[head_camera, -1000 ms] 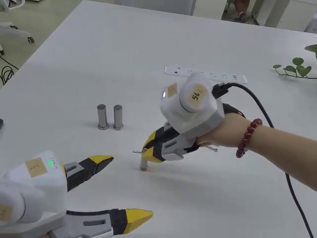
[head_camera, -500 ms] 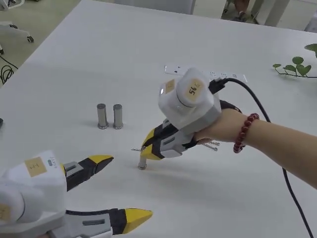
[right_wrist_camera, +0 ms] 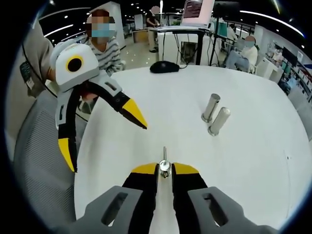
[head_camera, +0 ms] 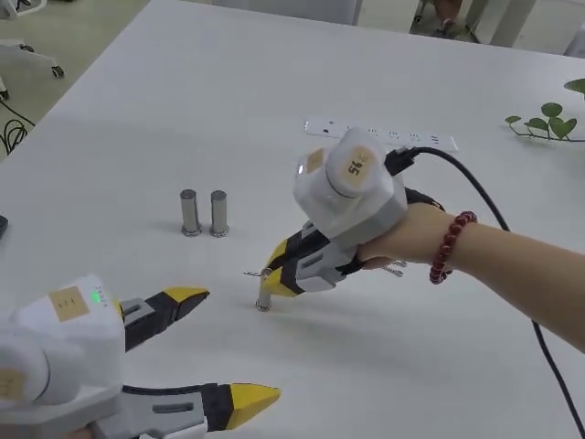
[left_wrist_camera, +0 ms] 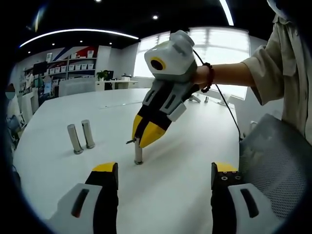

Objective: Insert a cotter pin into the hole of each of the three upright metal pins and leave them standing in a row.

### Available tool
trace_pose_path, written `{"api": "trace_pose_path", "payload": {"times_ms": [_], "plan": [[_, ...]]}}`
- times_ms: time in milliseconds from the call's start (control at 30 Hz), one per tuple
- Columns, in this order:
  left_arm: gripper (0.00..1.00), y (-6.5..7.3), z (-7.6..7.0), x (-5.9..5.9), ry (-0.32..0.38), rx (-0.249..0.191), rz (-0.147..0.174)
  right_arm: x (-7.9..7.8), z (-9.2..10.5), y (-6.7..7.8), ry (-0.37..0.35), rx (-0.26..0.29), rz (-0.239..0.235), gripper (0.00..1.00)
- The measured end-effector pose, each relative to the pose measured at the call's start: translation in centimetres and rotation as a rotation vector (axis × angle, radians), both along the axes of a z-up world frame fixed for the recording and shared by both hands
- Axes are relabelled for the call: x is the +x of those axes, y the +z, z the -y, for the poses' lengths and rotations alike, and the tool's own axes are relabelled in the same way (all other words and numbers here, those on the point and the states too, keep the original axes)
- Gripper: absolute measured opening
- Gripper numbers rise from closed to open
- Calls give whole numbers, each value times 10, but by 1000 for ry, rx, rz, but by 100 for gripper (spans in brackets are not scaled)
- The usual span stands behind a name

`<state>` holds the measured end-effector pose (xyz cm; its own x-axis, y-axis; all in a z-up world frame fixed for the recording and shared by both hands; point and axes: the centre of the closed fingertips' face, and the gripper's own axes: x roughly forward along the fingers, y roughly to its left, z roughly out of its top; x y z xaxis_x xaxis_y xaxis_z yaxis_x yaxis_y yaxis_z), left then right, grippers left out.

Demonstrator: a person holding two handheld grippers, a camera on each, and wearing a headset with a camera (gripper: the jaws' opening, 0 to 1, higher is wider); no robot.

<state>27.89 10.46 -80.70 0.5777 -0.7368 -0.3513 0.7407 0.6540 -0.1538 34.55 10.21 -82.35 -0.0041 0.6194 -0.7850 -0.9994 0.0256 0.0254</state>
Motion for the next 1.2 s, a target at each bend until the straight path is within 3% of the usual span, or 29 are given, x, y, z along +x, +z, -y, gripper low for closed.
{"api": "trace_pose_path", "payload": {"times_ms": [600,1200], "plan": [[83,7,-2,2,2,5,8,0,3,11,-53,56,-32,25],[93,23,-4,-1,21,4,21,-16,40,28,-187,123,-63,45]]}}
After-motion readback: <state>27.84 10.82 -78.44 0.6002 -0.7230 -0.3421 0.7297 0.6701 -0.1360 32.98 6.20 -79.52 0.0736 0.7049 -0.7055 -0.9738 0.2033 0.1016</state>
